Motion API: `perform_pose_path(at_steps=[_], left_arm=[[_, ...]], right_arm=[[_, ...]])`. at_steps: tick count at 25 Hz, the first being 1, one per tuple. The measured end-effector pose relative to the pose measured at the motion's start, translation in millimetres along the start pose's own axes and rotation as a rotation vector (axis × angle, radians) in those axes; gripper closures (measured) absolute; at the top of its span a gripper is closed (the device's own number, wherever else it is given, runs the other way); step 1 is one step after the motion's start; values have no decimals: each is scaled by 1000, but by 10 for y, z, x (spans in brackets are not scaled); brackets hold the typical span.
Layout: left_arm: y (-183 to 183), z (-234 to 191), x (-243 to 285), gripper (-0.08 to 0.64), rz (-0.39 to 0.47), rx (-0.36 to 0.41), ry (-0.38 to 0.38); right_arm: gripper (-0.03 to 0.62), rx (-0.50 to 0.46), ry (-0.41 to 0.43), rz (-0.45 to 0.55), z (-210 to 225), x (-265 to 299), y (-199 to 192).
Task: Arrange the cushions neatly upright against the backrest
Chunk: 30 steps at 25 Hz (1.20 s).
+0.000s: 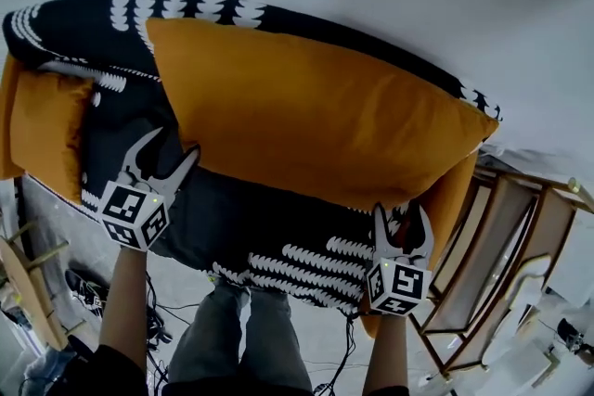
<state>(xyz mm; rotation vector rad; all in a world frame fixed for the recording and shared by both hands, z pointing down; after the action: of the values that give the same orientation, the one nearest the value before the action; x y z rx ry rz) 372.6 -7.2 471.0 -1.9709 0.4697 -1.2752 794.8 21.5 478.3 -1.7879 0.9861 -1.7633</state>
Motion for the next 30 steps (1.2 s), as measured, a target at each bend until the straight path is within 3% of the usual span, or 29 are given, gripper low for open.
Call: perform_pose_path(at_steps=[5,9,15,17,23,30], left_arm=[[26,-22,-383,318,77,-11,26],[-25,-85,-770,400,134,-25,89],[-226,-284,-1551,522,213,-110,188],[-287,-353,-1908,558,254,-155,244],[-576,-537,-3104,558,385,-270,463],[-1132,-474,-4614,558,444,-307,665]], right_arm=[[375,-23,-22,91,-245,-208,215],[425,-80,38,147,-684,-338,421],[578,-119,158,175,-1545,-444,699],[578,-140,231,188,-1878,-496,845],[580,-204,490,247,-3004,-766,1279],[580,-307,730,299,-4394,-1591,1424]])
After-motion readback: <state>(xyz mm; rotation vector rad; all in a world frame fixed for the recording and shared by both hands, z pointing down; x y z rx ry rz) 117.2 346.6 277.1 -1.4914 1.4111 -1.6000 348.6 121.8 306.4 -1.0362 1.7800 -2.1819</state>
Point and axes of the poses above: the fingertips, and each gripper's own axes: x forward along the fingers, z to its right, y out of its top, the point moved 4 cm from there along -x, backward along the fingers, and after that the axes turned 7 degrees about -y, right-handed, at the moved point
